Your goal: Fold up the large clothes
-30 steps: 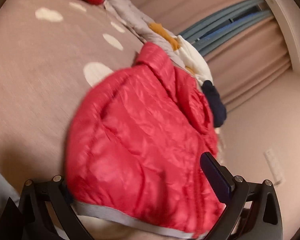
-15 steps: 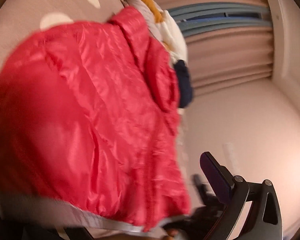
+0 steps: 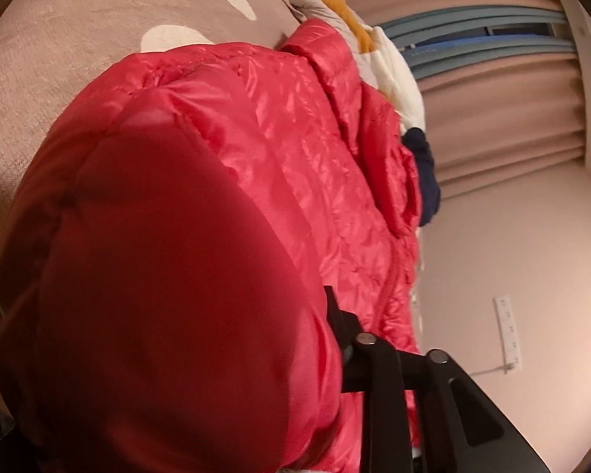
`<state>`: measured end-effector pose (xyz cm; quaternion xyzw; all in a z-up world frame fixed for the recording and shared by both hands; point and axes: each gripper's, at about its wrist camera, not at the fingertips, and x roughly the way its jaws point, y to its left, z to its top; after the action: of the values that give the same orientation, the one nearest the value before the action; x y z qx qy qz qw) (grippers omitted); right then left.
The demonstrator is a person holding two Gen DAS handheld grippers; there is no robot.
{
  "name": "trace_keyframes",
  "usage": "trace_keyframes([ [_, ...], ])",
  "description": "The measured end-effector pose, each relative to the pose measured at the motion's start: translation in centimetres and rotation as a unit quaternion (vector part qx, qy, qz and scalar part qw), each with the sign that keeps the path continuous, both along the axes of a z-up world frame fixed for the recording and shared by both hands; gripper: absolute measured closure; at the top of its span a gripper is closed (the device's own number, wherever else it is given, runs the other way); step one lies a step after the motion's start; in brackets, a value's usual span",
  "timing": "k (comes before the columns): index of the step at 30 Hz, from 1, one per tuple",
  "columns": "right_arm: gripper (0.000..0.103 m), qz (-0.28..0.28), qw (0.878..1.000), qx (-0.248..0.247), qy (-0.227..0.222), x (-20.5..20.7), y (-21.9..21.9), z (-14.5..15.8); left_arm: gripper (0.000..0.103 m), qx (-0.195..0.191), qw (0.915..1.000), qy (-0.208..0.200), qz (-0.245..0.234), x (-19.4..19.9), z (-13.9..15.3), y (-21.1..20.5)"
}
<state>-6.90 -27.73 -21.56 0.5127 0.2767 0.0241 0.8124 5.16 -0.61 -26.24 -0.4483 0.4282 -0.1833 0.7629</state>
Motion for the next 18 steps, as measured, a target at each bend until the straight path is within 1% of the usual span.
trace_keyframes([
  [1, 0.064, -0.01, 0.999, -0.03, 0.02, 0.3, 0.0, -0.2, 0.083, -0.002, 1.0, 0.004, 0.004, 0.0, -0.1, 0.1],
  [2, 0.085, -0.018, 0.997, -0.063, 0.046, 0.6, 0.1, -0.4, 0.084, -0.004, 0.9999, 0.006, 0.008, 0.0, -0.2, 0.2],
  [3, 0.089, -0.022, 0.994, -0.081, 0.063, 0.8, 0.1, -0.8, 0.085, 0.001, 0.9999, 0.005, 0.011, 0.1, -0.2, 0.3],
  [4, 0.091, -0.025, 0.993, -0.09, 0.067, 0.9, 0.1, -1.1, 0.085, 0.017, 0.9998, -0.001, 0.014, 0.0, 0.1, 0.0],
  [6, 0.091, -0.029, 0.993, -0.094, 0.06, 0.6, 0.2, -1.0, 0.086, 0.049, 0.9985, -0.012, 0.018, -0.1, 0.6, -0.5],
  [7, 0.091, -0.023, 0.992, -0.107, 0.064, 0.7, 0.3, -0.7, 0.086, 0.073, 0.9969, -0.019, 0.021, -0.3, 1.1, -1.0],
  [8, 0.091, -0.02, 0.991, -0.117, 0.066, 0.8, 0.4, -0.5, 0.086, 0.087, 0.9956, -0.024, 0.023, -0.2, 1.3, -1.2],
  [10, 0.091, -0.016, 0.99, -0.127, 0.067, 0.7, 0.5, -0.2, 0.086, 0.124, 0.9912, -0.036, 0.028, -0.5, 2.0, -1.8],
  [11, 0.091, -0.016, 0.989, -0.129, 0.065, 0.6, 0.5, 0.0, 0.086, 0.146, 0.9879, -0.043, 0.03, -0.6, 2.6, -2.1],
  [13, 0.091, -0.016, 0.989, -0.136, 0.062, 0.5, 0.3, 0.2, 0.086, 0.173, 0.9826, -0.055, 0.037, -1.1, 3.1, -2.1],
  [16, 0.091, -0.014, 0.985, -0.164, 0.049, 0.7, 0.4, 1.2, 0.086, 0.212, 0.972, -0.085, 0.058, -1.4, 4.5, -2.5],
  [18, 0.091, -0.018, 0.984, -0.175, 0.029, 0.4, 0.4, 2.5, 0.086, 0.247, 0.9594, -0.117, 0.068, -1.9, 6.0, -2.9],
])
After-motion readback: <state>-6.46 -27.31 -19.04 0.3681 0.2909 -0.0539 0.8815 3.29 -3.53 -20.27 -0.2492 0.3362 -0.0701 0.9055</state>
